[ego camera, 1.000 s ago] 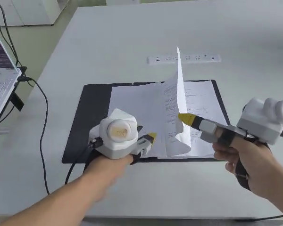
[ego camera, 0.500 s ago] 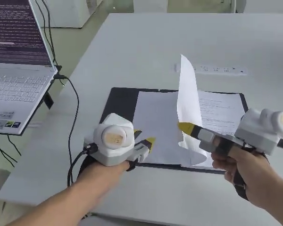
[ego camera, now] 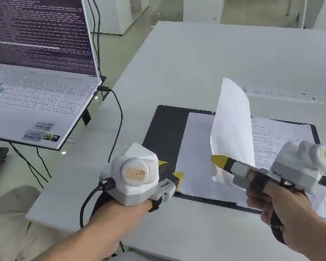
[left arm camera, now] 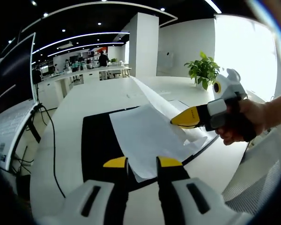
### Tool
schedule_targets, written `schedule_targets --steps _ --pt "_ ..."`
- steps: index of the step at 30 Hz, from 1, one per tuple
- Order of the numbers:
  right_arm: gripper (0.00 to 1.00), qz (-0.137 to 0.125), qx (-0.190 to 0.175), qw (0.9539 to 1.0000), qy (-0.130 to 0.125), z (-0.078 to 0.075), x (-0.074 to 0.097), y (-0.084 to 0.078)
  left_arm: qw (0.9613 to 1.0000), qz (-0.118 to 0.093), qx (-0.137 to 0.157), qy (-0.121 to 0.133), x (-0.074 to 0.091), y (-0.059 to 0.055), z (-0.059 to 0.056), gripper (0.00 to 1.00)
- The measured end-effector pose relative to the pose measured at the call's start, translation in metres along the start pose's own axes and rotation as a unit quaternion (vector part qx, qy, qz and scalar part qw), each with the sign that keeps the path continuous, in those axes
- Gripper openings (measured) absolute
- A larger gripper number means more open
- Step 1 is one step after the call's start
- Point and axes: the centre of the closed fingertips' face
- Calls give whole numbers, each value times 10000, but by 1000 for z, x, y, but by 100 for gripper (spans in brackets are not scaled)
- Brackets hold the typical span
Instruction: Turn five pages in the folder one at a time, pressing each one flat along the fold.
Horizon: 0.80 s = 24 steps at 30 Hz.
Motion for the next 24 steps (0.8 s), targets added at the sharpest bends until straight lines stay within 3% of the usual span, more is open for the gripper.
schedule_targets --steps 12,24 --pt "0 512 -59 9983 -265 -13 -42 -39 9997 104 181 135 15 -21 17 22" --pt "0 672 -183 9961 -535 -41 -64 -52 9993 191 254 175 15 -31 22 21"
Point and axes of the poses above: the centre of the closed fingertips' face, and the gripper's own axes: x roughly backward along the fingers, z roughly to its left, y roughly out of its top, and after that the axes turned 1 degree about y, right-handed
